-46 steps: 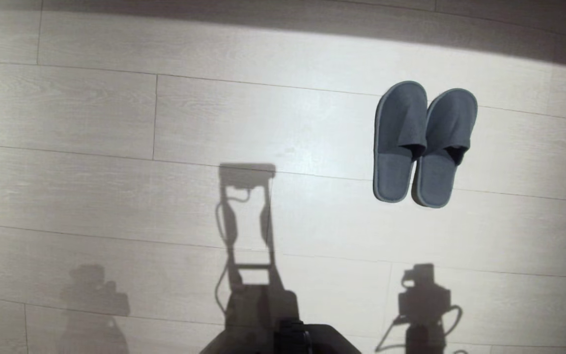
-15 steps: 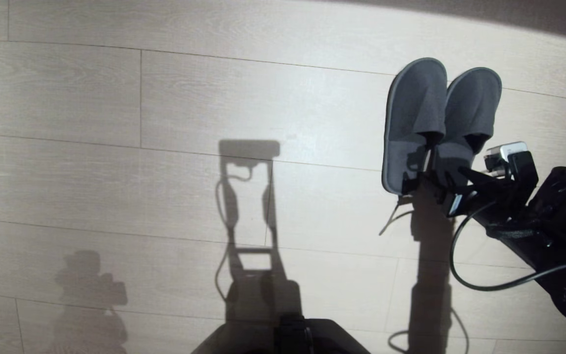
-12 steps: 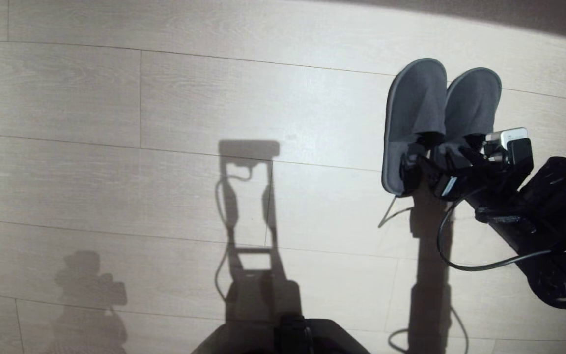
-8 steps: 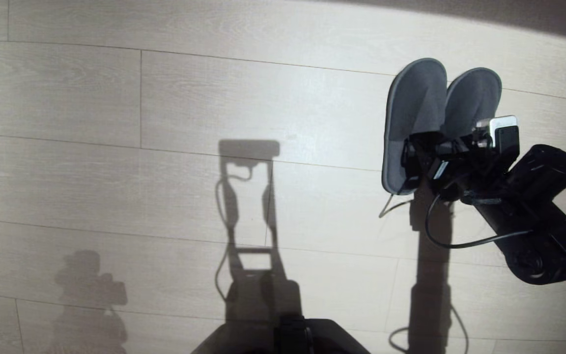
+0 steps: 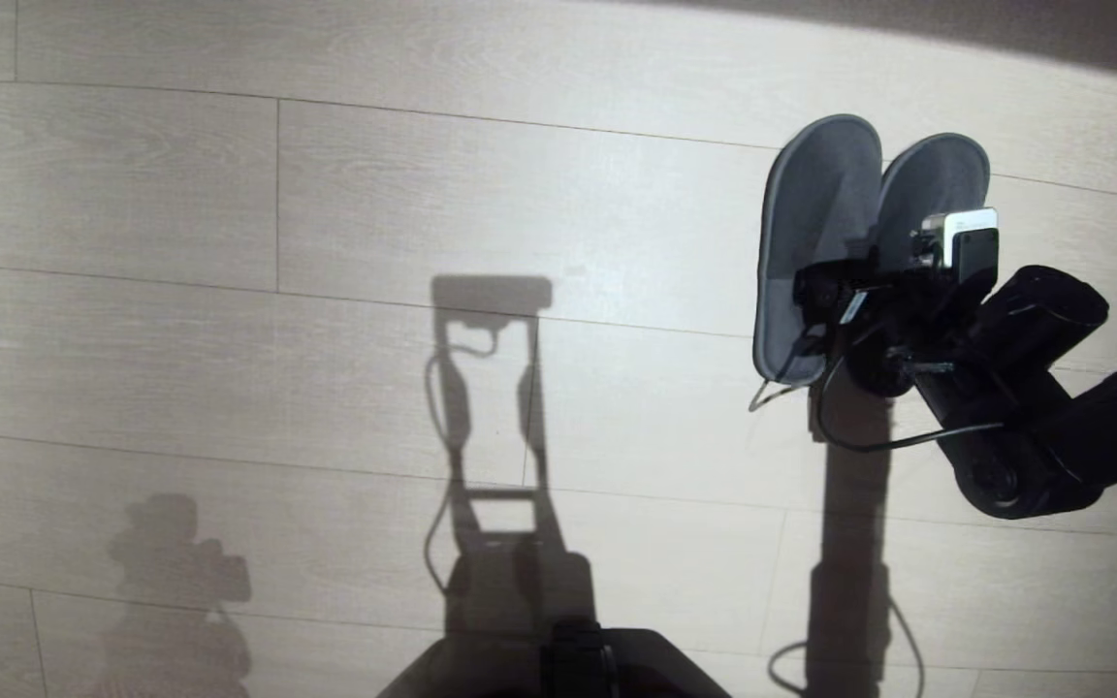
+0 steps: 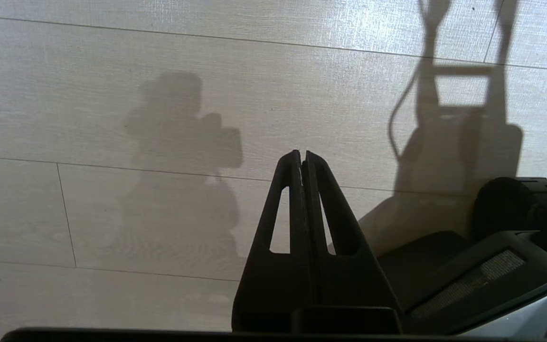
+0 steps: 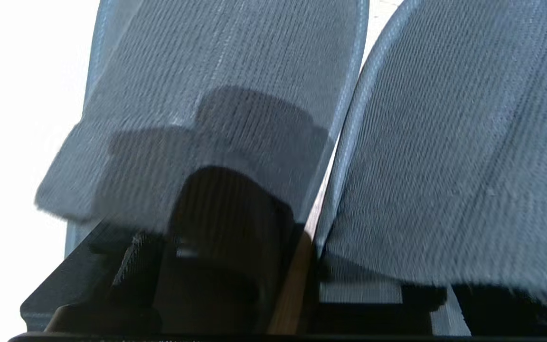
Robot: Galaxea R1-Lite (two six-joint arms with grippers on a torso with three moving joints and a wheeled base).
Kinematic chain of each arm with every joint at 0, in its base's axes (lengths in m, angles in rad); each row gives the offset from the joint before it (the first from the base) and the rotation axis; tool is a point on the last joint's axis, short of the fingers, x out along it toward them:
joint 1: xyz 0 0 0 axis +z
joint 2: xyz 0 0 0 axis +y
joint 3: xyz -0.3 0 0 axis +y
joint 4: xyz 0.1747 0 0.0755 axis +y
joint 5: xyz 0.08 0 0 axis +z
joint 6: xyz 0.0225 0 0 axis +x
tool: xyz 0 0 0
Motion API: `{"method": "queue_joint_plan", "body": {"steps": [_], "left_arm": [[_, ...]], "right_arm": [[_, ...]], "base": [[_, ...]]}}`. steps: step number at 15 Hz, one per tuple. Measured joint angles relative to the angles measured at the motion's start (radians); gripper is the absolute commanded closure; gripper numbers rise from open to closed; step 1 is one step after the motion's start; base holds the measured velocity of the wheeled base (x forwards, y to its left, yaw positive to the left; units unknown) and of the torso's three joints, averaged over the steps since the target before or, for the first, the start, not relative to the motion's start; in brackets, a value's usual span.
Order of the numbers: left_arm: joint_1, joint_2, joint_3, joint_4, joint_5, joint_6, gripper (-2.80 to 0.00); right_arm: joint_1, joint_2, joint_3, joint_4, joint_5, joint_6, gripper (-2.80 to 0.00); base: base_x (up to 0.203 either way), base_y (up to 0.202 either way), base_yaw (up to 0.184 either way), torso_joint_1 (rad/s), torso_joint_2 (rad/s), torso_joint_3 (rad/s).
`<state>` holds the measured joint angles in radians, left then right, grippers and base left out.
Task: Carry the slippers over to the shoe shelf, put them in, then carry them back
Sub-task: Pick up the slippers on the floor
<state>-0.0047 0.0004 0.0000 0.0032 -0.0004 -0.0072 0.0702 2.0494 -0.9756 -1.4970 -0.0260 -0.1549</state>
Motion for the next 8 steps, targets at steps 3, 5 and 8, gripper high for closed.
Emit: {"method": "queue_joint_plan", "body": {"steps": [3, 5, 8], "left_arm": [[0.000, 0.000, 0.000, 0.000, 0.000, 0.000, 0.00], [0.000, 0.000, 0.000, 0.000, 0.000, 0.000, 0.00], [0.000, 0.000, 0.000, 0.000, 0.000, 0.000, 0.00]], "right_arm": [[0.000, 0.029, -0.079, -0.003, -0.012, 0.000, -2.80], [0.000, 0.060, -0.148, -0.006, -0.032, 0.002, -2.80], [0.000, 0.087, -0.219, -0.005, -0.034, 0.002, 0.00]], "base": [[0.000, 0.000, 0.000, 0.000, 0.00, 0.000], [0.000, 0.000, 0.000, 0.000, 0.00, 0.000], [0.000, 0.000, 0.000, 0.000, 0.00, 0.000]]}}
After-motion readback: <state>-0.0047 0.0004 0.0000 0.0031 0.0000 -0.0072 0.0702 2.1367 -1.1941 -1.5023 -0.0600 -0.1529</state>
